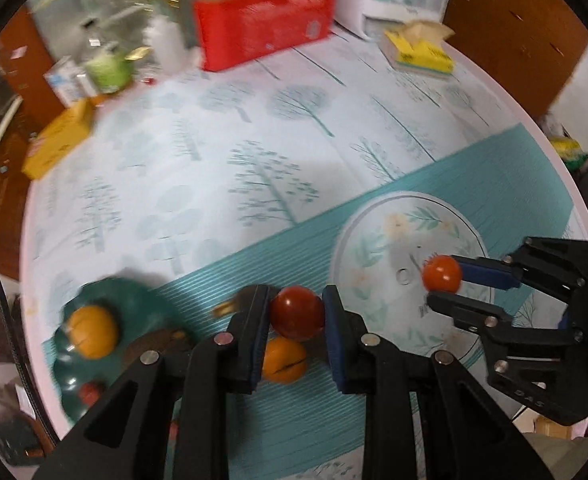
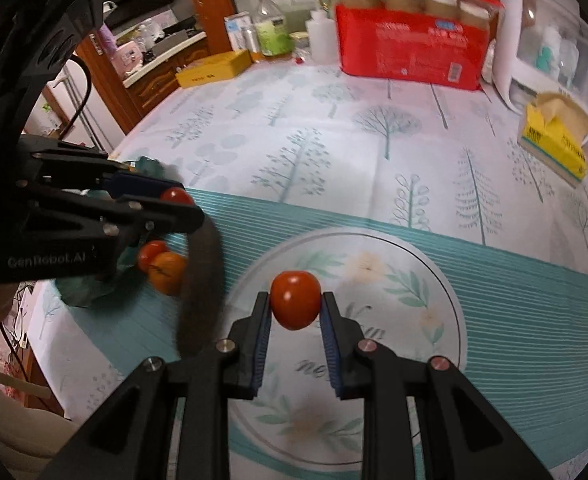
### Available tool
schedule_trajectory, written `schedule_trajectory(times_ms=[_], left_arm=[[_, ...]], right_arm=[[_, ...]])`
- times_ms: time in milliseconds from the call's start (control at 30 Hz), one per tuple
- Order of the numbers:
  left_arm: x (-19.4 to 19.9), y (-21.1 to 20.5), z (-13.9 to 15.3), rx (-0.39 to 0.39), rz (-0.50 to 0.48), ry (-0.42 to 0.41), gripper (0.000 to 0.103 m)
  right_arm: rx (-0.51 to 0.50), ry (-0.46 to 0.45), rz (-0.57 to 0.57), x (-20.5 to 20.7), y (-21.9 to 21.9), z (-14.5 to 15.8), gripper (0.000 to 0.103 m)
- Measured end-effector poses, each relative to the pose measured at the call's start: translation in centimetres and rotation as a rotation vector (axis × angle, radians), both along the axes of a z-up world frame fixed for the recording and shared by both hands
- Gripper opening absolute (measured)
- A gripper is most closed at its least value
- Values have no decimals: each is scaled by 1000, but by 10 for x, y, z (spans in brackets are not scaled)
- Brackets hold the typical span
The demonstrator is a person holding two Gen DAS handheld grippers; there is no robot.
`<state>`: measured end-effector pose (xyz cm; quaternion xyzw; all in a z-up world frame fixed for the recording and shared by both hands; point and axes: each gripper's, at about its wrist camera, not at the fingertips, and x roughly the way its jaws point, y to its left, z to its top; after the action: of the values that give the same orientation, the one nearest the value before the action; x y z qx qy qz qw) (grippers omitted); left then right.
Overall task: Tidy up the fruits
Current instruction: 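Carry both cherry tomatoes with both tools over the green plate and lower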
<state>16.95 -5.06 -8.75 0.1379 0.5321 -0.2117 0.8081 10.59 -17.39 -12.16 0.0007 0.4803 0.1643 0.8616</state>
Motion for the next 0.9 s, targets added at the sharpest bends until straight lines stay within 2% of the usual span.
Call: schedule_trajectory(times_ms=[400, 567, 900], left_arm=[[-28, 104, 77, -26, 214, -191, 24], [-37, 142, 105, -51, 291, -265, 24], [-44, 205, 151, -47, 459, -381, 24]], right_arm=[[-54, -127, -28, -13, 54, 92, 25], [-10, -156, -9, -7, 78, 130, 25], [39, -276, 60, 6, 140, 209, 25]])
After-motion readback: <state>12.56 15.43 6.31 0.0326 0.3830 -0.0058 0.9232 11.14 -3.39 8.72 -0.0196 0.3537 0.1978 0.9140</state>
